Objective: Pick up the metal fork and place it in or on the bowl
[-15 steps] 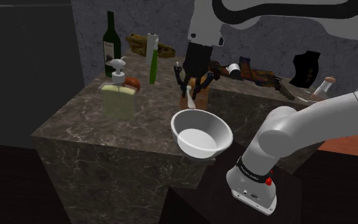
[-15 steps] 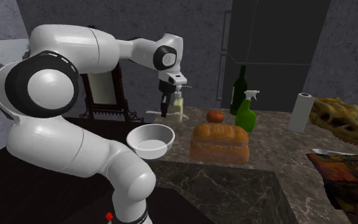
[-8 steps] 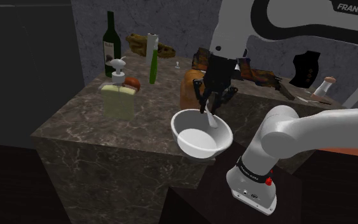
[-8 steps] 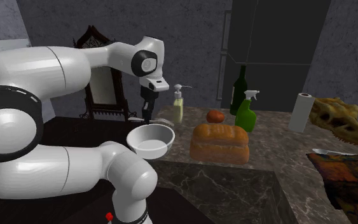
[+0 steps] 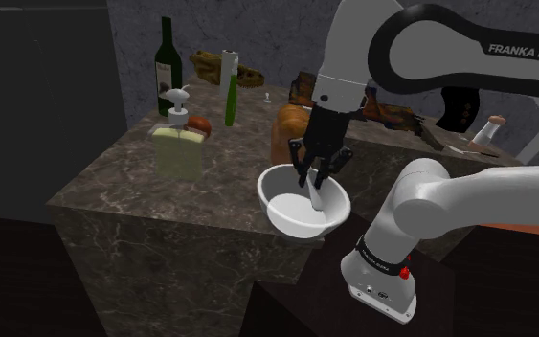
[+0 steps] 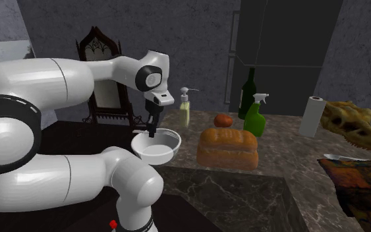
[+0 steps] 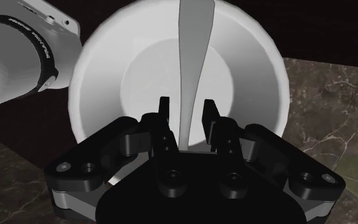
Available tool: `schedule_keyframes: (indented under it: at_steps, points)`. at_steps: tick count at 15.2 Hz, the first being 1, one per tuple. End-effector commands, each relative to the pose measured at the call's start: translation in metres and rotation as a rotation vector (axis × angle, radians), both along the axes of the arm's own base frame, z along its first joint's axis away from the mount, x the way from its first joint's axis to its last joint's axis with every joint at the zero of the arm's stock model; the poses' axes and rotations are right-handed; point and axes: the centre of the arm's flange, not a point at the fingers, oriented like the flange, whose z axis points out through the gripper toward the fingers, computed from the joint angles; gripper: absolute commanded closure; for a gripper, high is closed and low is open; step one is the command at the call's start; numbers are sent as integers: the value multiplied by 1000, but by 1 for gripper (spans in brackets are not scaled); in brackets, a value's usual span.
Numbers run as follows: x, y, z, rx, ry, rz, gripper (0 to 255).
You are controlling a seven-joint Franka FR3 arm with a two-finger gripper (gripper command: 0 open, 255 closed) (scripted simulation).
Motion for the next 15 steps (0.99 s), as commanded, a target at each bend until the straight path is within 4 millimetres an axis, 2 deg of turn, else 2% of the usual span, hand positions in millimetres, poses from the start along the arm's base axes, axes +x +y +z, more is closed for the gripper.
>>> schedule_keyframes:
  at_steps: [1,9,10,15]
  points:
    - [1,0,-11,0,-1,0,255]
    - [1,0,-14,0,-1,0,255]
    - [1,0,-14,0,-1,0,0]
    - [1,0,-14,0,-1,0,0]
